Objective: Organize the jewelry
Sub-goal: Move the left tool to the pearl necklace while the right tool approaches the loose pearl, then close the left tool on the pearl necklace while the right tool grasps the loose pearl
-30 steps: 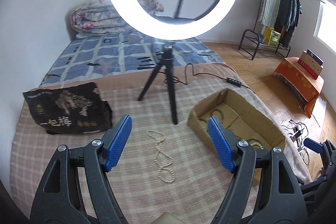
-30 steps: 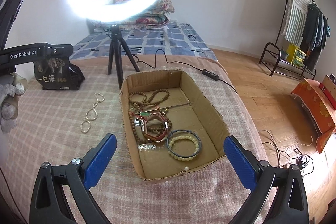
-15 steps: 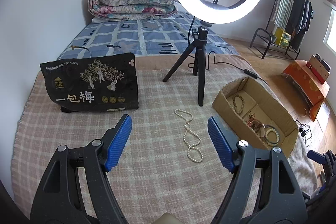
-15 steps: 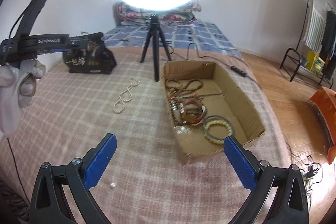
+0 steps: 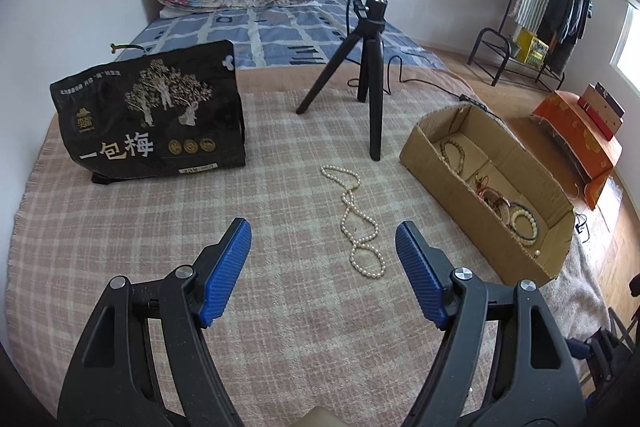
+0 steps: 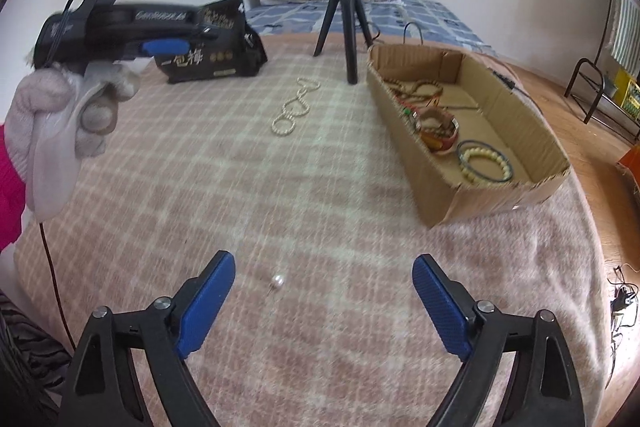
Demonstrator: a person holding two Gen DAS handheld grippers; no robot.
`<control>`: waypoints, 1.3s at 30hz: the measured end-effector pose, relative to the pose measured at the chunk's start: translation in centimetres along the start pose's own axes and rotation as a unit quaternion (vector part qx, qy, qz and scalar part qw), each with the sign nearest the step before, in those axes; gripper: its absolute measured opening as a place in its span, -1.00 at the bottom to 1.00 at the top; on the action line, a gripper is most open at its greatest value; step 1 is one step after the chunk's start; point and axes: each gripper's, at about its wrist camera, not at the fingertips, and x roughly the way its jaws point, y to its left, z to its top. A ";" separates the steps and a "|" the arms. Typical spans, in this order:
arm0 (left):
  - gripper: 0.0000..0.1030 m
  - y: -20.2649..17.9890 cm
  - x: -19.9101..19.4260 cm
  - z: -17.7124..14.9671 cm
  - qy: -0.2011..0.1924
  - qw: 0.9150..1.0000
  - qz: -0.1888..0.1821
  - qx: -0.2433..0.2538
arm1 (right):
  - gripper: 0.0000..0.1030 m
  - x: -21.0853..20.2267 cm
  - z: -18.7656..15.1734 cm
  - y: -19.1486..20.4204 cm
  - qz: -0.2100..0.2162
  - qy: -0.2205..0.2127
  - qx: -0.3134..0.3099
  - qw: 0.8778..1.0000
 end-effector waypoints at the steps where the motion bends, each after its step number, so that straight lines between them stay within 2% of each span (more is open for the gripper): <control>1: 0.50 -0.2 0.3 -0.2 0.002 1.000 -0.001 0.003 | 0.64 0.3 -0.4 0.2 0.000 0.005 0.001 1.000; 8: 0.50 -1.1 2.9 -1.3 0.028 0.999 0.006 0.015 | 0.62 1.4 -2.3 0.5 -0.001 0.019 0.034 0.999; 13: 0.50 -1.3 5.8 -1.2 0.050 0.999 0.000 -0.008 | 0.61 1.8 -3.4 0.0 0.001 0.026 0.059 0.998; 20: 0.50 -2.0 9.9 -0.7 0.074 0.997 0.010 -0.033 | 0.45 1.9 -3.4 -0.3 0.008 0.028 0.060 0.998; 26: 0.49 -2.9 12.2 -0.9 0.085 0.996 0.038 -0.016 | 0.31 2.6 -3.3 -0.1 0.014 0.032 0.064 0.997; 29: 0.40 -3.1 12.9 -1.2 0.089 0.994 0.057 -0.009 | 0.25 2.9 -3.4 0.0 0.016 0.032 0.068 0.997; 34: 0.31 -2.9 13.0 -1.3 0.088 0.994 0.065 -0.007 | 0.19 3.4 -3.1 0.5 0.017 0.030 0.066 0.997; 39: 0.06 -2.4 13.2 -1.2 0.085 0.994 0.072 -0.010 | 0.01 4.0 -2.4 0.8 0.017 0.026 0.064 0.997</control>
